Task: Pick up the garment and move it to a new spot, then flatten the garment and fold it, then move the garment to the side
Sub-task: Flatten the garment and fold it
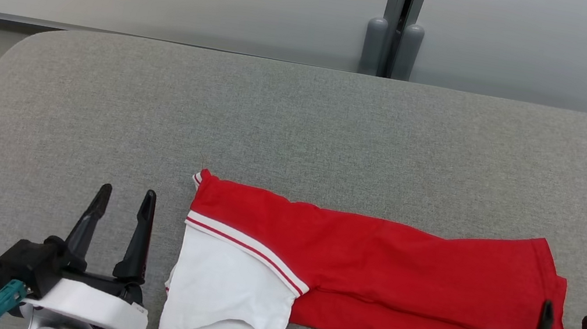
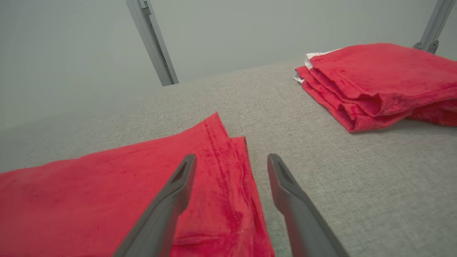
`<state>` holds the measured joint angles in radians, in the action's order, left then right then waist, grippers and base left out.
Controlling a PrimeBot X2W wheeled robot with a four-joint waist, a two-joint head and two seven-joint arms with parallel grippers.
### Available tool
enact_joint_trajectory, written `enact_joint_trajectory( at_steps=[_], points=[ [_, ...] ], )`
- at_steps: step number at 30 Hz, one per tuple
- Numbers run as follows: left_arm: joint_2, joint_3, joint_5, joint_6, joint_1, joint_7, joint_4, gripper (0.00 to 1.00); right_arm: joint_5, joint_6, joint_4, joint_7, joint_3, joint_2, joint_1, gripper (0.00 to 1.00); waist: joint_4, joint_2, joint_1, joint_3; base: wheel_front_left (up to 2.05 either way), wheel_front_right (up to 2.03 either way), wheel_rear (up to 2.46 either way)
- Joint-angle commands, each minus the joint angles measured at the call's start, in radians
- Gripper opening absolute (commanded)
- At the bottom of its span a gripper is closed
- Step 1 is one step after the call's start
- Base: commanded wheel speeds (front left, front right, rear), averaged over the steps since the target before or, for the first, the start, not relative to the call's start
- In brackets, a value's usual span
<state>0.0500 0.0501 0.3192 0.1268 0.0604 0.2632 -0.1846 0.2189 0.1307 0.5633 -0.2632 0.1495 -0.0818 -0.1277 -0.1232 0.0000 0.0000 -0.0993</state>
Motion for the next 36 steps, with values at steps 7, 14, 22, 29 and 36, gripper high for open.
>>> enact_joint_trajectory(
  at_steps=[7, 14, 22, 29, 36],
  points=[
    [0.003, 0.021, 0.011, 0.006, 0.017, 0.001, -0.006, 1.00, 0.041, 0.000, 0.122, -0.001, 0.042, 0.013, -0.055, 1.00, -0.004, 0.0000, 0.0000, -0.018, 0.00, 0.00, 0.00],
    [0.003, 0.022, 0.007, 0.004, 0.029, 0.001, -0.008, 1.00, 0.046, 0.000, 0.212, 0.001, 0.030, 0.011, -0.096, 1.00, -0.009, 0.0000, 0.0000, -0.035, 0.00, 0.00, 0.00],
    [0.003, 0.015, 0.006, 0.004, 0.033, 0.001, -0.013, 1.00, 0.079, 0.000, 0.285, 0.019, 0.009, 0.017, -0.126, 0.00, -0.014, 0.0000, 0.0000, -0.040, 0.00, 0.00, 0.00],
    [0.003, 0.005, 0.015, 0.004, 0.035, 0.001, -0.019, 1.00, 0.084, -0.002, 0.292, 0.002, 0.032, -0.049, -0.130, 0.00, -0.013, 0.0000, 0.0000, -0.028, 0.00, 0.00, 0.00],
    [0.003, 0.002, 0.028, 0.004, 0.020, 0.001, -0.027, 1.00, 0.029, -0.001, 0.285, -0.003, 0.144, -0.117, -0.152, 0.00, -0.017, 0.0000, 0.0000, -0.010, 0.00, 0.00, 0.00]
  ],
)
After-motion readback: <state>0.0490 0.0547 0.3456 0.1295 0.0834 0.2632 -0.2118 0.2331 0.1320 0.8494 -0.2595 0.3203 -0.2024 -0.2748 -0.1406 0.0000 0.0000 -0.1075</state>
